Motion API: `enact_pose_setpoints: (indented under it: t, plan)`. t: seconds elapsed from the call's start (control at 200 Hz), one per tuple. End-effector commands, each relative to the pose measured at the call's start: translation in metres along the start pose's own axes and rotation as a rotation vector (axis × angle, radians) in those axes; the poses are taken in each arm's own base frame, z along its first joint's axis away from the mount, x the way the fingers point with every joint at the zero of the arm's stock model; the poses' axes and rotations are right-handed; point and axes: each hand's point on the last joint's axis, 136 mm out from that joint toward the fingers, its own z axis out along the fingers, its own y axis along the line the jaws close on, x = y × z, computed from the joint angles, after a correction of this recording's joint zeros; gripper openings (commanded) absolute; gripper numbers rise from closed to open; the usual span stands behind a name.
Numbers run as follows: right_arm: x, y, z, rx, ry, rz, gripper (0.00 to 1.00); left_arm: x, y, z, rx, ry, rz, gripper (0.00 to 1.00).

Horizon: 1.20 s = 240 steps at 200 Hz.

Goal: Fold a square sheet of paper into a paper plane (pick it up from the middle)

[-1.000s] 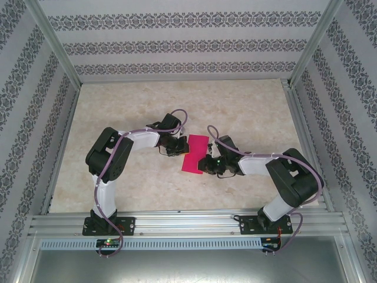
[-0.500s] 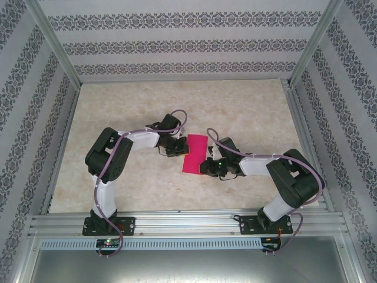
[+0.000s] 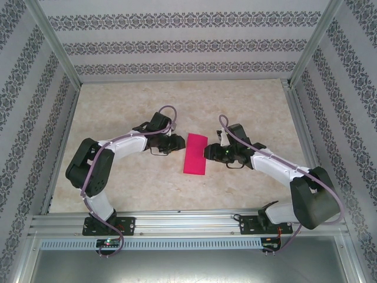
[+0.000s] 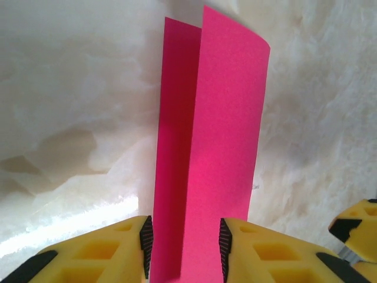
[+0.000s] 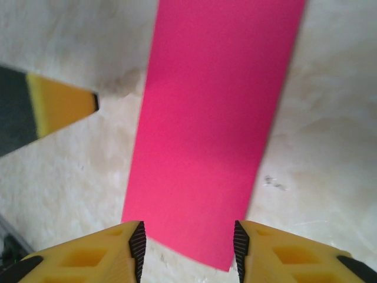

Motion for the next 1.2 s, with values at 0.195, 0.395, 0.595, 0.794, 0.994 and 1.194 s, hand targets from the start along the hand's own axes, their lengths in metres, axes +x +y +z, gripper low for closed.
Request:
enact_pose_setpoints:
  t: [0.195,0.395,0.595,0.794,0.994,1.194]
  plan:
    - [0.0,-0.018,0.014,0.045,-0.027,0.147,0.52,-0.005,-0.019,0.025,0.232,0.107,-0.075,0.52]
    - [0.0,-0.019,0.006,0.05,-0.066,0.141,0.6,-0.003,-0.018,0.035,0.257,0.136,-0.098,0.52]
    - [0.003,-0.022,0.006,0.054,-0.056,0.142,0.6,-0.003,-0.023,0.042,0.294,0.166,-0.107,0.41]
    - [0.009,-0.024,0.01,0.051,-0.044,0.147,0.61,-0.002,-0.03,0.043,0.33,0.194,-0.093,0.29]
    - [0.009,-0.023,0.008,0.053,-0.053,0.139,0.61,0.0,-0.031,0.041,0.315,0.215,-0.043,0.08]
    - [0.002,-0.019,-0.004,0.062,-0.097,0.123,0.65,-0.003,-0.032,0.009,0.19,0.2,0.066,0.0]
